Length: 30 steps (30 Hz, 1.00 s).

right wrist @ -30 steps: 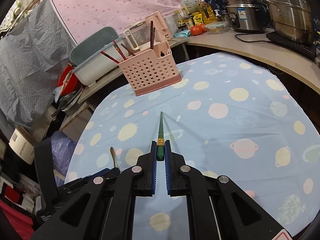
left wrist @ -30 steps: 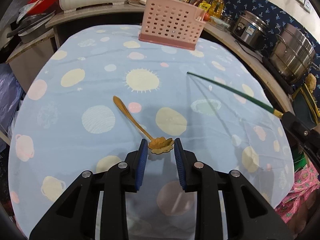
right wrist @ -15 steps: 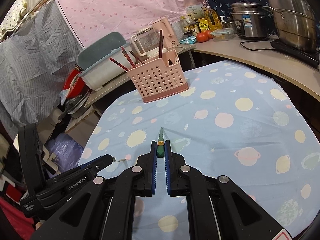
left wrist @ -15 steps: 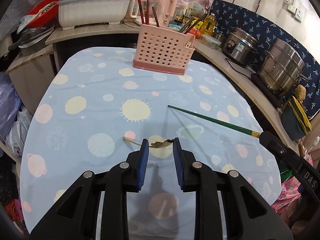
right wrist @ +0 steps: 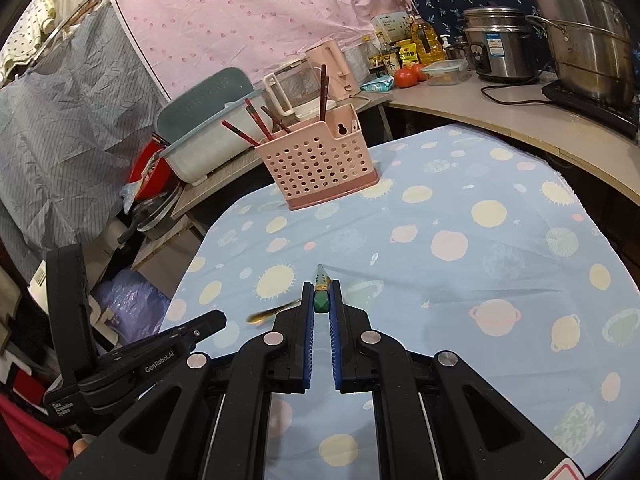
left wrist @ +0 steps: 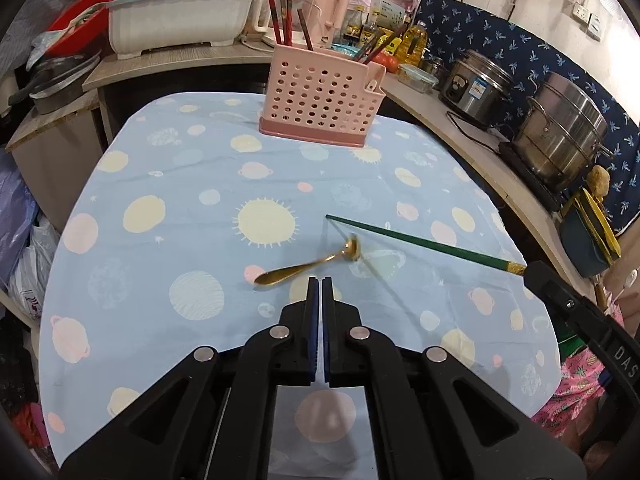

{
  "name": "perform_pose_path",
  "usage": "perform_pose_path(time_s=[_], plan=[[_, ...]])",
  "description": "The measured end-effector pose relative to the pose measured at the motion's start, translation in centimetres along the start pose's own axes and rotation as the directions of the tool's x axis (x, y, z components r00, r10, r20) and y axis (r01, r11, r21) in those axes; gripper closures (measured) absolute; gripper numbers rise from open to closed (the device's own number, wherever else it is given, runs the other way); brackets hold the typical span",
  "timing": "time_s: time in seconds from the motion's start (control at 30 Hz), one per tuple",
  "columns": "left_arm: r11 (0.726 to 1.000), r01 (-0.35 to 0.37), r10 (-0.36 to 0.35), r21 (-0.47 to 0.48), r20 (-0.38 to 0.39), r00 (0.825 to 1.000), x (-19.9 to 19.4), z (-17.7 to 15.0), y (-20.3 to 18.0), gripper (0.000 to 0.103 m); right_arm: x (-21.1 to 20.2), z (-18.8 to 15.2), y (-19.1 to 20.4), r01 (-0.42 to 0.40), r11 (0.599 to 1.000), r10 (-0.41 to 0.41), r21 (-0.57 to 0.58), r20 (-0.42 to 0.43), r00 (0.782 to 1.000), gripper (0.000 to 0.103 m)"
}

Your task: Organize utensils

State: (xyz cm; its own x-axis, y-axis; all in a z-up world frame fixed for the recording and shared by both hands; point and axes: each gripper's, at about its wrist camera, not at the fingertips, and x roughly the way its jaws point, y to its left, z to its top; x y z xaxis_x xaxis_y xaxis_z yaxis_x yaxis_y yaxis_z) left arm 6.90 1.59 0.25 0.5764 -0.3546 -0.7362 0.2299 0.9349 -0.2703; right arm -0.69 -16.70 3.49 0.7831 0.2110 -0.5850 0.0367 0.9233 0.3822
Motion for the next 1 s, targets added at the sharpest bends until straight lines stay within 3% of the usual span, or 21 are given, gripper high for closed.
perform_pose_path(time_s=[0.07, 0.13, 0.17, 0.53, 0.87, 0.93, 1.0], plan=[[1.000, 0.001, -0.001, 0.014, -0.019, 1.000, 0.8, 0.0, -0.2, 0.088, 0.1, 0.0, -0.2, 0.003, 1.000, -0.003, 0.005, 0.000, 1.000, 0.095], [0.999, -0.019, 0.019, 0.026, -0.006, 1.000, 1.5, 0.3, -0.5, 0.062, 0.1, 0.1, -0.4, 0.008, 1.000, -0.008, 0.008, 0.001, 1.000, 0.095], [0.999, -0.023, 0.023, 0.034, 0.002, 1.000, 1.8, 0.5, -0.6, 0.060, 0.2, 0.1, -0.4, 0.011, 1.000, -0.011, 0.008, 0.002, 1.000, 0.095], [0.997, -0.063, 0.065, 0.037, -0.043, 0.997, 4.8, 0.3, 3.0, 0.055, 2.1, 0.1, -2.0, 0.041, 0.998, -0.040, 0.040, -0.032, 0.999, 0.095], [0.980, -0.004, 0.030, 0.197, -0.130, 0.991, 10.0, 1.0, 1.1, 0.055, 3.5, 0.2, -1.6, 0.056, 0.998, -0.054, 0.032, -0.060, 0.997, 0.095], [0.974, -0.020, 0.047, 0.227, -0.118, 0.992, 10.0, 0.5, 0.6, 0.056, 3.7, 0.2, -1.6, 0.059, 0.998, -0.056, 0.032, -0.062, 0.996, 0.095], [0.977, 0.010, 0.017, 0.212, -0.128, 0.992, 9.6, 0.0, 0.5, 0.057, 3.8, 0.1, -1.6, 0.059, 0.998, -0.057, 0.031, -0.065, 0.996, 0.095]])
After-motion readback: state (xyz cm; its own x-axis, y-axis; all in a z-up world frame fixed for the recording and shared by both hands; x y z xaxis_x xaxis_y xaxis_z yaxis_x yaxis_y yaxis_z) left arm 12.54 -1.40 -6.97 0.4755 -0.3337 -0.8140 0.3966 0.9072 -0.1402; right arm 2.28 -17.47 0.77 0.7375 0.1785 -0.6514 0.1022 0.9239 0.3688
